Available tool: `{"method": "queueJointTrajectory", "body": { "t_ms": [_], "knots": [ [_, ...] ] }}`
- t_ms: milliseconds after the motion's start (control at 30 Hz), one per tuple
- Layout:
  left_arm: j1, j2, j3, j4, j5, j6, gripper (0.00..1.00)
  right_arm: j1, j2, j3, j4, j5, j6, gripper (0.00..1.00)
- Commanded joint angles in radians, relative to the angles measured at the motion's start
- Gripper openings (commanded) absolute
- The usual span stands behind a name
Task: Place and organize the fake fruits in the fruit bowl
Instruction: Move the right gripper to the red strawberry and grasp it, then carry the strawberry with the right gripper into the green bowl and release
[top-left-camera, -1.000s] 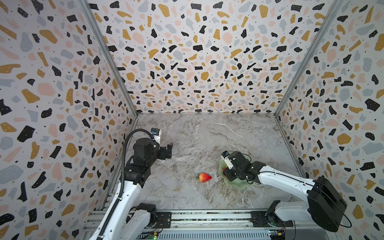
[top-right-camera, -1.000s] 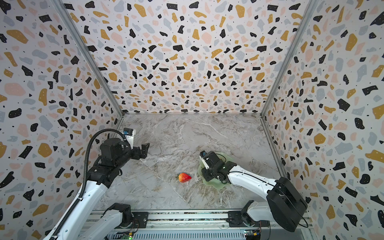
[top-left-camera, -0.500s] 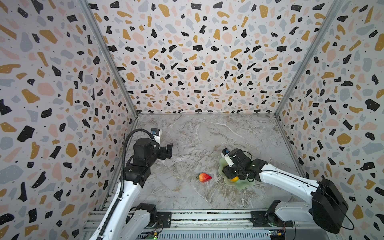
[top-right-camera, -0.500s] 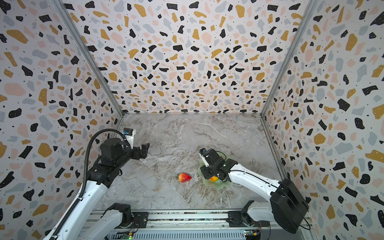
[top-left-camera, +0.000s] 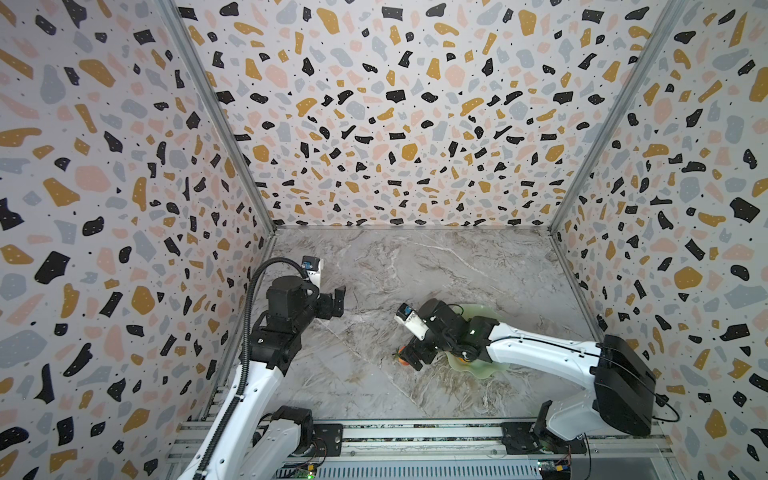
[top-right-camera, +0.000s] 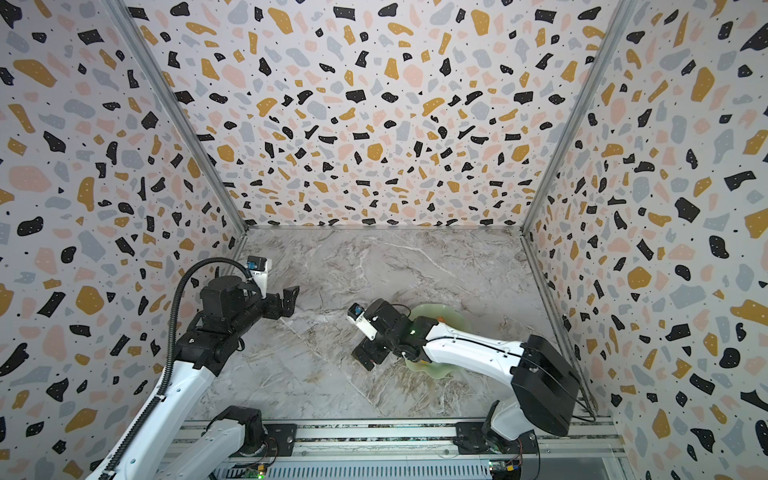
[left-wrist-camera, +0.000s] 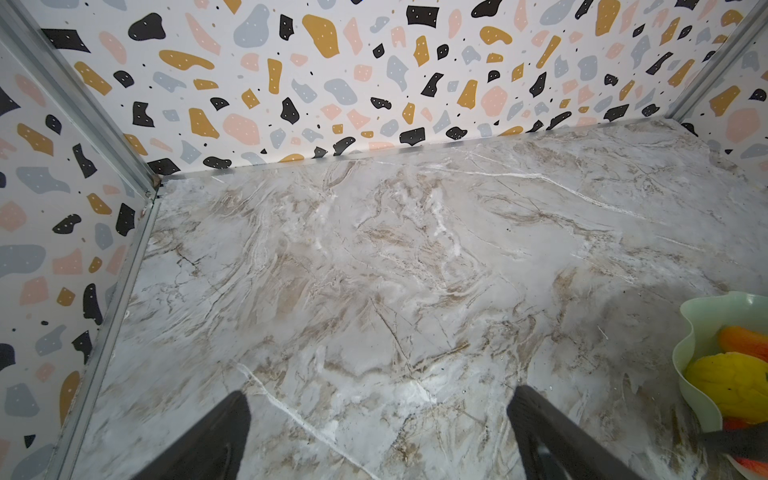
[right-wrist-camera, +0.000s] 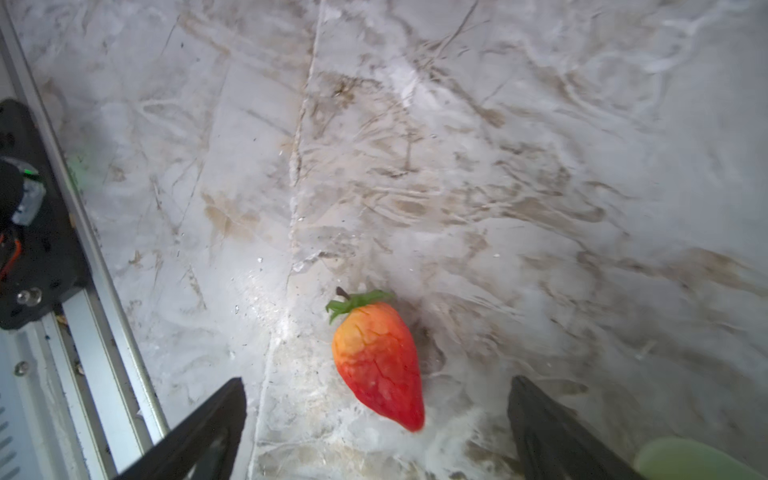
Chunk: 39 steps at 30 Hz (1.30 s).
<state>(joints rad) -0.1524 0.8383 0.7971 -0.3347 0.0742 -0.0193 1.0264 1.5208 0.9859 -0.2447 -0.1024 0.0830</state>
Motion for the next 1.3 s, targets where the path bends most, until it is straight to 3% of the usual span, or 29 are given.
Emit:
{"method": "queueJointTrajectory", "body": {
  "t_ms": [0,367,733,933,1100,1267],
  "knots": [
    [0.001,0.000,-0.010,0.034,0.015,-0.002,1.00,0.009,0.043,0.041,0.022,-0.071,-0.081,0.99],
    [0.001,-0.002,-0.010,0.033,0.010,-0.002,1.00,0.009,0.203,0.093,0.024,-0.052,-0.121,0.98],
    [0.001,-0.003,-0.012,0.032,0.008,-0.002,0.99,0.009,0.228,0.110,0.010,0.017,-0.100,0.68],
    [0.001,-0.002,-0.012,0.032,0.009,-0.001,1.00,0.009,0.191,0.097,-0.011,0.040,-0.094,0.35],
    [0.001,-0.002,-0.012,0.032,0.009,-0.001,1.00,0.005,0.137,0.073,-0.024,0.059,-0.077,0.30],
    [0.001,-0.005,-0.012,0.034,0.009,-0.001,0.99,-0.050,-0.051,-0.007,-0.024,0.066,-0.012,0.30]
  ]
}}
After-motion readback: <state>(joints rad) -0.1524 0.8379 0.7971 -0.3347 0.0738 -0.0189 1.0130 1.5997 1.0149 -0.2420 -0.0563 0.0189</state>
